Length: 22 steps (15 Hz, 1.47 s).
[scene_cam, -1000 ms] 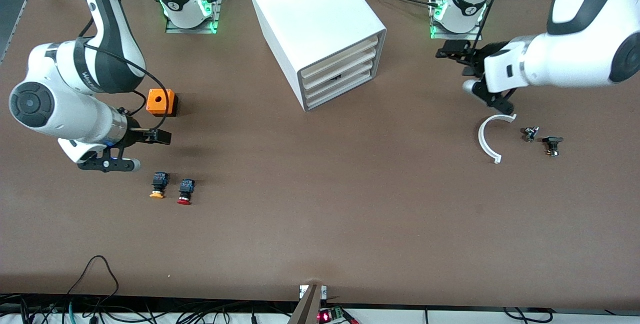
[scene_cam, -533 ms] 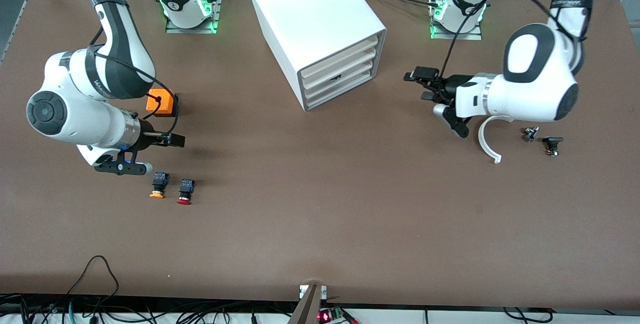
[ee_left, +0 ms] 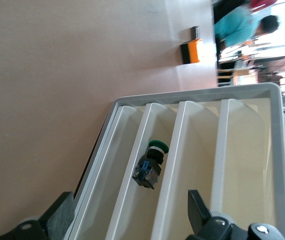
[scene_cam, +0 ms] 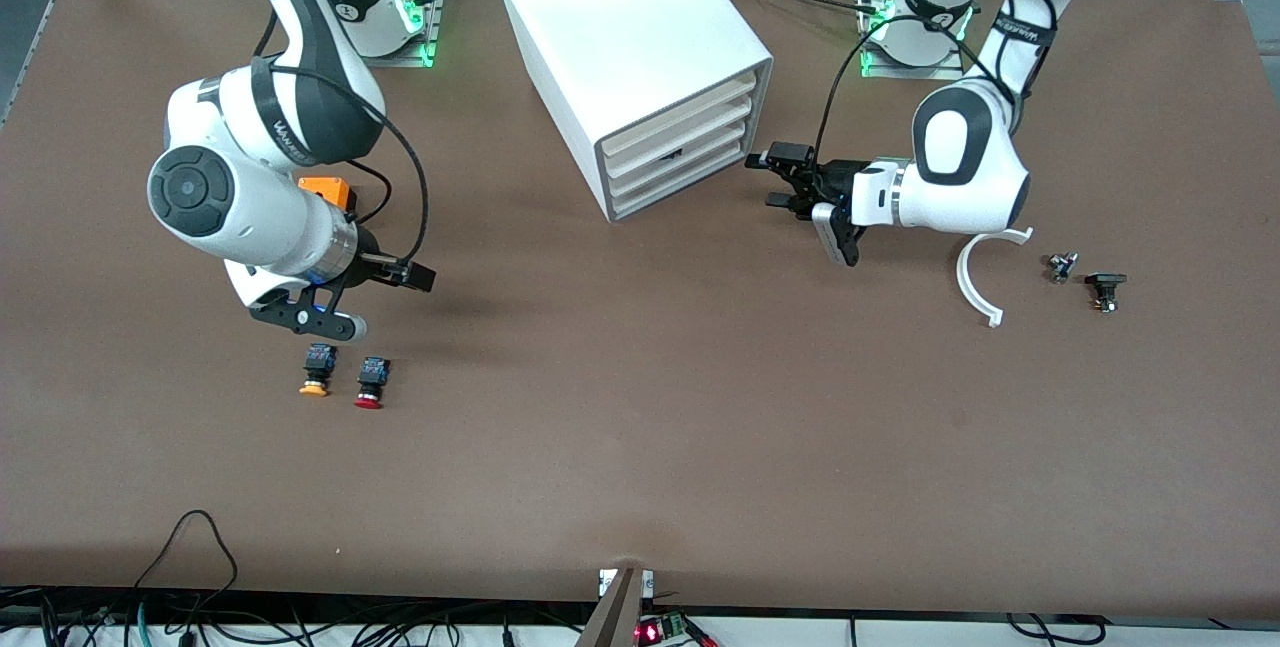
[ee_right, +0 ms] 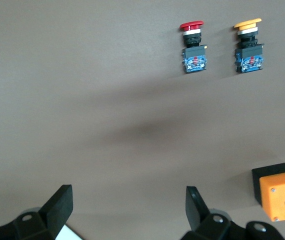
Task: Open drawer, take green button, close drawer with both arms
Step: 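Grasp the drawer front with the left gripper and pull it outward, then hold the drawer open with the left gripper while the right gripper reaches in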
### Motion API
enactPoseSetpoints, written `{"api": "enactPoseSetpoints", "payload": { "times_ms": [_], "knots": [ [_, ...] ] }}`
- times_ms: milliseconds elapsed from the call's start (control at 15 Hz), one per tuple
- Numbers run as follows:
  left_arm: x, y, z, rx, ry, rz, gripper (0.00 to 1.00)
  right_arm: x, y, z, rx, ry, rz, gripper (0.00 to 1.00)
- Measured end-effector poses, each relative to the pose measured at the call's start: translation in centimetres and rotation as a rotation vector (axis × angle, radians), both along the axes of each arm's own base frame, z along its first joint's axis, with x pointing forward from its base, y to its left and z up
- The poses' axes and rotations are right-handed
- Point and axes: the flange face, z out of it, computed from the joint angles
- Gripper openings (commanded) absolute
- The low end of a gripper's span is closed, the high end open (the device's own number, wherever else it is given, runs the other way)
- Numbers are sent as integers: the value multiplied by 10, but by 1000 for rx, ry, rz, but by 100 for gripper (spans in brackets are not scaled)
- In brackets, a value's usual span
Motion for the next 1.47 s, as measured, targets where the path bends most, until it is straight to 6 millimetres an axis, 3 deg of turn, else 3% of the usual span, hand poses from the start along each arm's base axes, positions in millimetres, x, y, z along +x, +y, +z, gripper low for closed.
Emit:
{"api": "enactPoseSetpoints", "payload": {
  "times_ms": [267,400,933,1000,1067,1133,1200,1467],
  "knots": [
    [-25,-1,-64,-94,10,22,88,-3,26,13,-9,4,-61,100],
    [-36,-7,-80,-103,38,12,82,-2,43,20,-19,17,-92,100],
    [-80,-36,-96,-116,118,-23,63,7,104,32,-30,7,-224,100],
    [-86,-42,-98,-126,129,-21,57,7,112,34,-29,1,-243,99],
    [-92,-49,-100,-138,137,-15,42,7,120,35,-27,-4,-259,100],
    [-95,-53,-103,-148,137,-11,9,7,127,36,-25,-7,-274,99],
    [-96,-53,-106,-155,133,-3,0,7,133,37,-19,-7,-290,99],
    [-101,-53,-116,-166,122,-15,0,9,148,39,4,-5,-358,99]
  ]
}}
